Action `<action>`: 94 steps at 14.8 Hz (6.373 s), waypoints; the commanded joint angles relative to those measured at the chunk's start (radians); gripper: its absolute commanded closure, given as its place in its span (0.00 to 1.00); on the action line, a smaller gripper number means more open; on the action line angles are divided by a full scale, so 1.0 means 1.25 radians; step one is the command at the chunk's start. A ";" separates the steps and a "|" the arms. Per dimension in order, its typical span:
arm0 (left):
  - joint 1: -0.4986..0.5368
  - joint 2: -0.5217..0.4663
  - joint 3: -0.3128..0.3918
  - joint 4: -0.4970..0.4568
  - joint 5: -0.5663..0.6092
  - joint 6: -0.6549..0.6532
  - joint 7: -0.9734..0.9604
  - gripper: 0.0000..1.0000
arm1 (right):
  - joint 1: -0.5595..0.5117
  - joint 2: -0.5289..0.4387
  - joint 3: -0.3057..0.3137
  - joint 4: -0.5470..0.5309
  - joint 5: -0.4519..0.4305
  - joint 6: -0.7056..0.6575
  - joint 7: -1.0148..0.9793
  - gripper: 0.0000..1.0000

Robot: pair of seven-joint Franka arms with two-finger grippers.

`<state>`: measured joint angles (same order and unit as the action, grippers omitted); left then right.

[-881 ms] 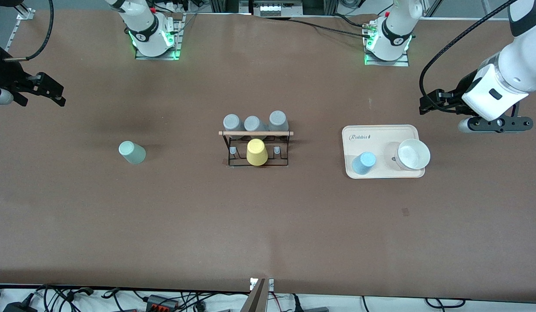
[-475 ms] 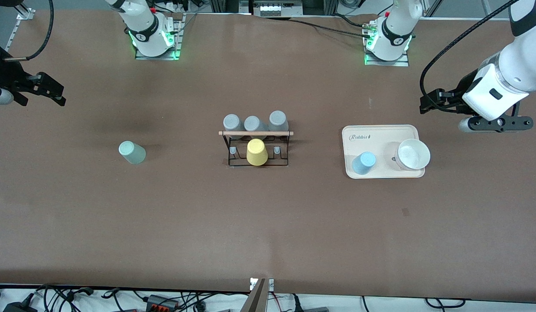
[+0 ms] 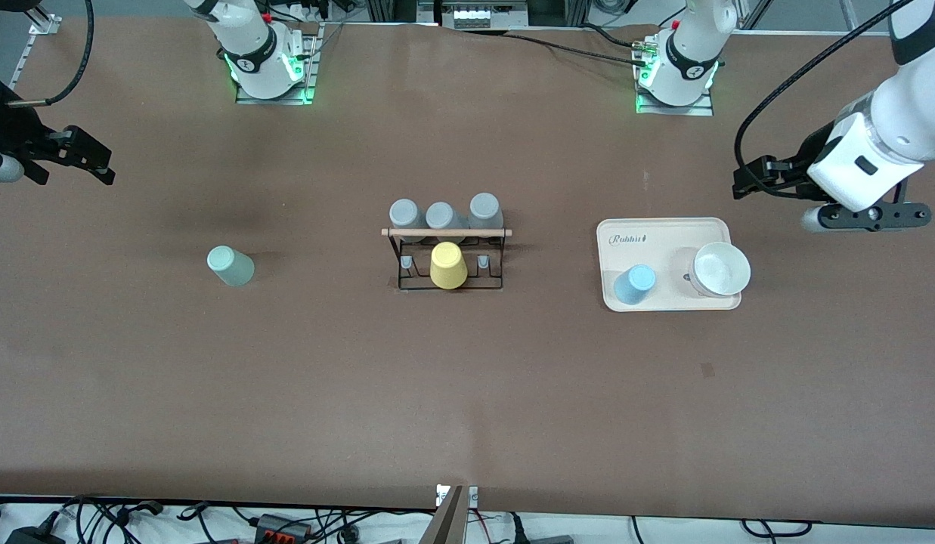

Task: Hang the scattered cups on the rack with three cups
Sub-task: 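Reach the left gripper down to the light blue cup on the tray, then close the left gripper on the light blue cup and lift it, then carry the blue cup to the rack while the right gripper approaches the mint cup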

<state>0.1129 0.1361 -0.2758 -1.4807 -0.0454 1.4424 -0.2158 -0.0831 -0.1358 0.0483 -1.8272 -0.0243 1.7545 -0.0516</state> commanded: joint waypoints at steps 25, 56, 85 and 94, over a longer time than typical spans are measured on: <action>-0.080 0.397 -0.004 -0.114 0.082 0.336 0.001 0.00 | -0.012 0.026 0.008 0.016 0.016 -0.006 -0.003 0.00; -0.144 0.415 -0.022 0.044 0.037 0.211 -0.013 0.84 | 0.006 0.066 0.008 0.017 0.013 -0.022 -0.015 0.00; -0.375 0.501 -0.013 0.280 -0.181 0.297 -0.440 0.93 | -0.001 0.145 0.004 0.008 0.007 -0.087 -0.093 0.00; -0.376 0.484 -0.014 0.292 -0.183 0.219 -0.452 0.93 | 0.026 0.195 0.007 0.003 -0.001 -0.067 -0.023 0.00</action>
<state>-0.3475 0.7386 -0.3036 -1.1347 -0.2717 1.7348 -0.7685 -0.0623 0.1033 0.0565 -1.8258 -0.0230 1.6633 -0.0995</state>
